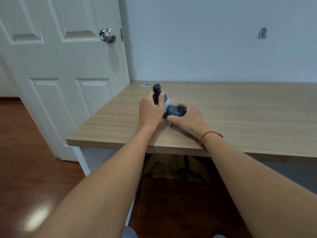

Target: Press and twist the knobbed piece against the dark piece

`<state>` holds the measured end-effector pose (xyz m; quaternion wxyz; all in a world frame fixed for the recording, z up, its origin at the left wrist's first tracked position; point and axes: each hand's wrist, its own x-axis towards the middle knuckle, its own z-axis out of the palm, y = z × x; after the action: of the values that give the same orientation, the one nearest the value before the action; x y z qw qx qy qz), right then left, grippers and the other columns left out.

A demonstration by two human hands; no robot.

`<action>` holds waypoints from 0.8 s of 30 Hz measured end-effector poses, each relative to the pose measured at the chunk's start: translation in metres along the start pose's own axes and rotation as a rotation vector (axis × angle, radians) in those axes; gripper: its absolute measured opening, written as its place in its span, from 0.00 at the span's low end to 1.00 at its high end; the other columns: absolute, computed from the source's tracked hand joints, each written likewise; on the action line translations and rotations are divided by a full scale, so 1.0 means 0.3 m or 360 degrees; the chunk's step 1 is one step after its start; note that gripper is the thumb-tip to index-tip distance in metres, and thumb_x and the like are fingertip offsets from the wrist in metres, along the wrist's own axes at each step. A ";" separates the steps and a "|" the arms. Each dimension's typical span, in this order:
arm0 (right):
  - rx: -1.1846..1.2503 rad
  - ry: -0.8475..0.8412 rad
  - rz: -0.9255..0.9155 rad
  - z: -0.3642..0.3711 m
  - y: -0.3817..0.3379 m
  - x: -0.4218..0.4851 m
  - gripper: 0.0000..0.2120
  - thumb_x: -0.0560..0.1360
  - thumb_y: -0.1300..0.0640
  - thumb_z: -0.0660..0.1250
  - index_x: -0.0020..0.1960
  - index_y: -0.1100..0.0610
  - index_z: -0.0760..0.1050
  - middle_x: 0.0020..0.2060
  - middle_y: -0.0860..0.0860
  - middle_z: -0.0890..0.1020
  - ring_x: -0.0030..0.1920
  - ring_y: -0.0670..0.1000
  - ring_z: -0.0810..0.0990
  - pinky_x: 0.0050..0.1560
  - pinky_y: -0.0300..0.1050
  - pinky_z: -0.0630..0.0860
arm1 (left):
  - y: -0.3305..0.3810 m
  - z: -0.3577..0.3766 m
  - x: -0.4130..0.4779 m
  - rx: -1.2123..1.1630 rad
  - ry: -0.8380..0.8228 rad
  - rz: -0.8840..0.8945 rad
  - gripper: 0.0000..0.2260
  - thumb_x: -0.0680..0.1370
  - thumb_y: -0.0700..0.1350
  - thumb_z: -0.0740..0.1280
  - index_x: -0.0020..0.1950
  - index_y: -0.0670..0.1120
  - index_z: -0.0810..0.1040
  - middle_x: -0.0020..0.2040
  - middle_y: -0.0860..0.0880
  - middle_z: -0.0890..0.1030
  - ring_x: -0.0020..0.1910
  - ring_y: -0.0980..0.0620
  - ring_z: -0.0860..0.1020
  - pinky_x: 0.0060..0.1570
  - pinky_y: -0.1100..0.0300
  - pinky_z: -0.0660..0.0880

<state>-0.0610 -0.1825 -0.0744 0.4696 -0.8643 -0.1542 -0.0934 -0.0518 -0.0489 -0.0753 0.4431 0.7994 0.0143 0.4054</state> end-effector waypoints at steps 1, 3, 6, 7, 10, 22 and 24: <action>-0.0015 -0.0008 -0.0008 0.000 0.000 0.001 0.27 0.69 0.54 0.74 0.66 0.59 0.74 0.53 0.49 0.76 0.51 0.47 0.73 0.47 0.35 0.69 | 0.006 -0.002 -0.002 -0.0013 -0.0007 0.0015 0.11 0.78 0.47 0.64 0.39 0.42 0.73 0.33 0.49 0.78 0.36 0.50 0.77 0.37 0.65 0.72; -0.0060 -0.0005 -0.0027 0.002 0.000 0.001 0.26 0.69 0.53 0.74 0.65 0.60 0.74 0.55 0.51 0.78 0.52 0.48 0.74 0.48 0.35 0.70 | -0.012 0.003 0.006 0.0066 -0.0024 -0.0048 0.11 0.78 0.46 0.64 0.41 0.39 0.74 0.36 0.45 0.80 0.37 0.47 0.77 0.37 0.59 0.72; -0.0096 0.0014 0.0002 0.008 0.010 0.006 0.34 0.68 0.48 0.77 0.69 0.59 0.71 0.64 0.53 0.77 0.63 0.52 0.74 0.60 0.41 0.70 | -0.045 0.006 0.018 0.0328 -0.0028 -0.0218 0.12 0.78 0.45 0.63 0.44 0.37 0.76 0.42 0.39 0.81 0.40 0.44 0.75 0.38 0.57 0.65; -0.0078 0.0003 0.0021 0.006 0.012 0.008 0.37 0.68 0.48 0.77 0.71 0.59 0.69 0.66 0.54 0.75 0.66 0.53 0.73 0.64 0.43 0.70 | -0.049 0.008 0.021 0.0325 -0.0024 -0.0213 0.12 0.78 0.46 0.63 0.44 0.37 0.77 0.41 0.39 0.81 0.40 0.42 0.76 0.38 0.58 0.65; 0.0001 -0.0050 0.0053 -0.003 0.017 0.013 0.38 0.69 0.54 0.76 0.75 0.59 0.64 0.70 0.55 0.72 0.69 0.53 0.71 0.65 0.41 0.67 | -0.016 -0.002 0.016 0.0040 0.0103 -0.0137 0.12 0.79 0.46 0.63 0.43 0.38 0.76 0.38 0.44 0.80 0.39 0.47 0.77 0.38 0.62 0.66; -0.0041 -0.0017 0.0065 0.012 0.019 0.021 0.27 0.70 0.58 0.71 0.68 0.58 0.72 0.63 0.53 0.78 0.62 0.51 0.76 0.60 0.39 0.69 | -0.005 0.002 0.001 0.0190 0.0033 0.0094 0.11 0.79 0.47 0.62 0.44 0.39 0.75 0.40 0.41 0.80 0.40 0.44 0.77 0.39 0.53 0.70; -0.0051 -0.0007 0.0076 0.013 0.024 0.026 0.26 0.70 0.59 0.69 0.68 0.56 0.73 0.63 0.52 0.78 0.64 0.52 0.76 0.67 0.45 0.70 | -0.005 0.000 -0.002 0.0085 -0.0014 0.0126 0.11 0.79 0.47 0.63 0.40 0.41 0.73 0.35 0.44 0.77 0.36 0.47 0.74 0.37 0.56 0.69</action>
<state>-0.0512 -0.1815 -0.0798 0.4573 -0.8754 -0.1329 -0.0825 -0.0517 -0.0482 -0.0767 0.4054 0.8126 -0.0084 0.4186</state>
